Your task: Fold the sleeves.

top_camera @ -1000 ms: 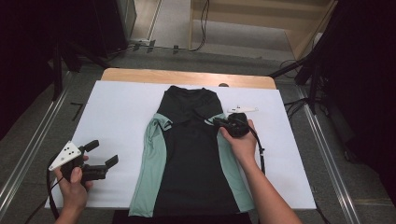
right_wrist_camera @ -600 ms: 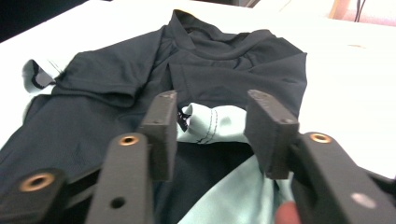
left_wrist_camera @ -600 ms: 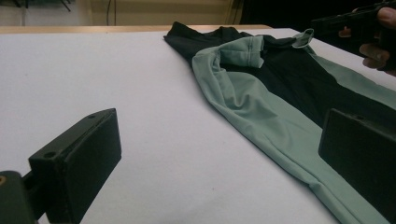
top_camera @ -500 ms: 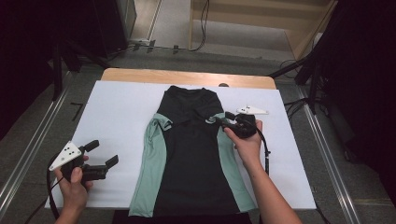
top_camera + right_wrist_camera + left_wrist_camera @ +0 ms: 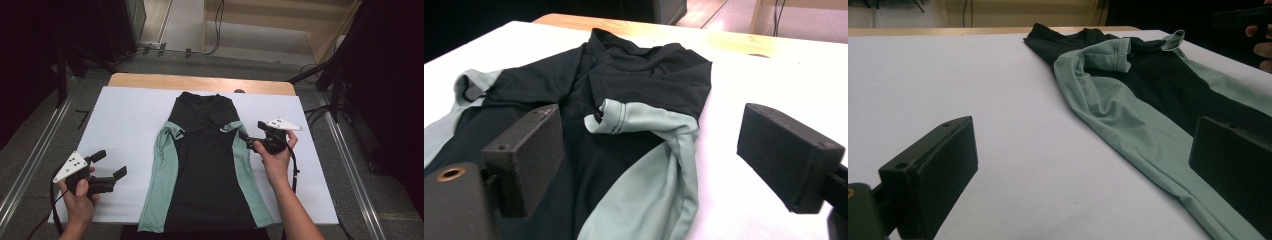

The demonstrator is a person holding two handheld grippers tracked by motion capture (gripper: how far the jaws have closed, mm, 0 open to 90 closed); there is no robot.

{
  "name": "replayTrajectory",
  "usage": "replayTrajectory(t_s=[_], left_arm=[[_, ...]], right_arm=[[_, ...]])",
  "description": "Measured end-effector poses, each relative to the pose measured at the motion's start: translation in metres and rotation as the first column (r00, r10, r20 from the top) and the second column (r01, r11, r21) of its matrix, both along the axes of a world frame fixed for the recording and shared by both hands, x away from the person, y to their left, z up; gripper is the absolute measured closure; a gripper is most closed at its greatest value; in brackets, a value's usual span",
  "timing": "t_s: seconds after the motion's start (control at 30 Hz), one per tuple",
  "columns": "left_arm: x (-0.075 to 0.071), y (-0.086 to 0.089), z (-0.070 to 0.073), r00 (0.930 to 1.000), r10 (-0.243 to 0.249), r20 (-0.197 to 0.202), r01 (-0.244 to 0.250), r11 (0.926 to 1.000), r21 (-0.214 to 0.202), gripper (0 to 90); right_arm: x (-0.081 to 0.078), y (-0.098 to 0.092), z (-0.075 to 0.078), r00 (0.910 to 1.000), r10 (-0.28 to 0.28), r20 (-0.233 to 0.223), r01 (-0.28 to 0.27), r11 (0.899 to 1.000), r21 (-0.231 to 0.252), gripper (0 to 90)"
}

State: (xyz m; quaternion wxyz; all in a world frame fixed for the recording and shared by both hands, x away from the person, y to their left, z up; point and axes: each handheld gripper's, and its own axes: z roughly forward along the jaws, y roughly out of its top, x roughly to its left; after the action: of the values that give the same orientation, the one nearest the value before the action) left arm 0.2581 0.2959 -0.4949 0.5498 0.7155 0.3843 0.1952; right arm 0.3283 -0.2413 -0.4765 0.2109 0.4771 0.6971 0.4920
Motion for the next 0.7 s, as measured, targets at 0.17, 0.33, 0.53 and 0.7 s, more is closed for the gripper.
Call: replayTrajectory(t_s=[0.17, 0.33, 0.53, 0.7], left_arm=[[0.0, 0.0, 0.0, 1.0, 0.001, 0.002, -0.001, 1.0, 0.0, 0.0], [0.0, -0.001, 0.0, 1.0, 0.0, 0.003, 0.0, 1.0, 0.003, 0.0], [0.0, -0.001, 0.0, 1.0, 0.002, 0.005, -0.002, 1.0, 0.005, 0.0], [0.0, -0.001, 0.0, 1.0, 0.003, 0.006, -0.003, 0.9999, 0.012, 0.0]], right_arm=[[-0.01, -0.01, 0.001, 0.9998, -0.003, 0.017, 0.002, 1.0, 0.022, 0.0], [-0.02, -0.016, 0.002, 0.9992, -0.017, 0.035, 0.017, 1.0, -0.002, 0.0], [-0.032, -0.023, 0.001, 0.9984, -0.03, 0.048, 0.031, 0.999, -0.029, 0.0], [-0.042, -0.029, -0.004, 0.9975, -0.047, 0.053, 0.049, 0.998, -0.036, 0.0]])
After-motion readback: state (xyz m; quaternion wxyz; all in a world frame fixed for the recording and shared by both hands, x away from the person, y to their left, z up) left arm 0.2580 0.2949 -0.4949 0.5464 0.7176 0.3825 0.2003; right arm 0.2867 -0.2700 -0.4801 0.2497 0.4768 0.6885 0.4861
